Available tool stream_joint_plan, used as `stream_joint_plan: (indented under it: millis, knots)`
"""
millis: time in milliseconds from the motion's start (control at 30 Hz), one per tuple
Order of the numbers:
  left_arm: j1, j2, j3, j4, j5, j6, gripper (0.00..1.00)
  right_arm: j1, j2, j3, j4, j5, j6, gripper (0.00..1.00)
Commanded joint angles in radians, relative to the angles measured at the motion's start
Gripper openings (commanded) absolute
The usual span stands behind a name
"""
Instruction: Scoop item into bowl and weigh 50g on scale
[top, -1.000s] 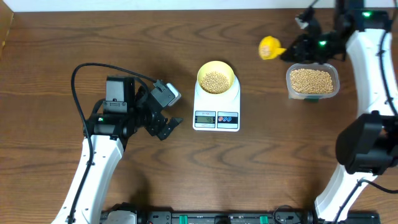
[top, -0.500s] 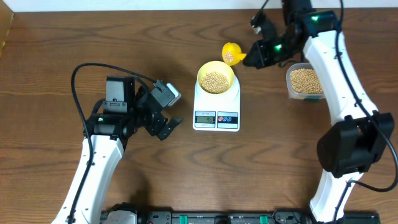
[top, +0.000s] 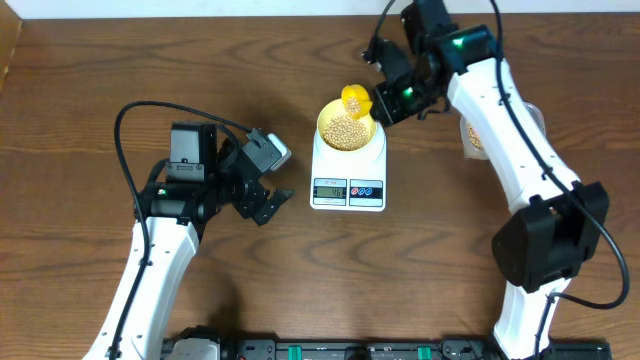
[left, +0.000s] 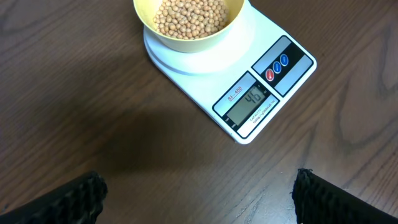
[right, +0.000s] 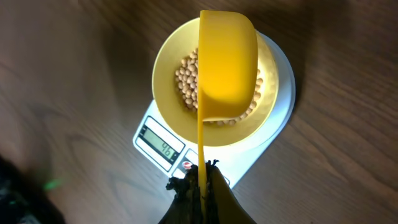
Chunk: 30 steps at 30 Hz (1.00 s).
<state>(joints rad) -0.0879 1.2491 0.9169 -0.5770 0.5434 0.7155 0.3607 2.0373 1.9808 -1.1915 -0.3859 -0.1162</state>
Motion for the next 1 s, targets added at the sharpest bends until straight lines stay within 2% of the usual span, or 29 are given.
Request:
stream_joint_plan:
  millis: [0, 567, 967]
  knots:
    - [0.003, 0.006, 0.002, -0.003, -0.006, 0.017, 0.97, 0.033, -0.023, 0.003, 0.004, 0.086, -0.022, 0.01]
    - [0.003, 0.006, 0.002, -0.003, -0.006, 0.017, 0.98, 0.116, -0.024, 0.003, 0.006, 0.259, -0.110, 0.01]
    - [0.003, 0.006, 0.002, -0.003, -0.006, 0.017, 0.97, 0.112, -0.024, 0.003, 0.006, 0.230, -0.109, 0.01]
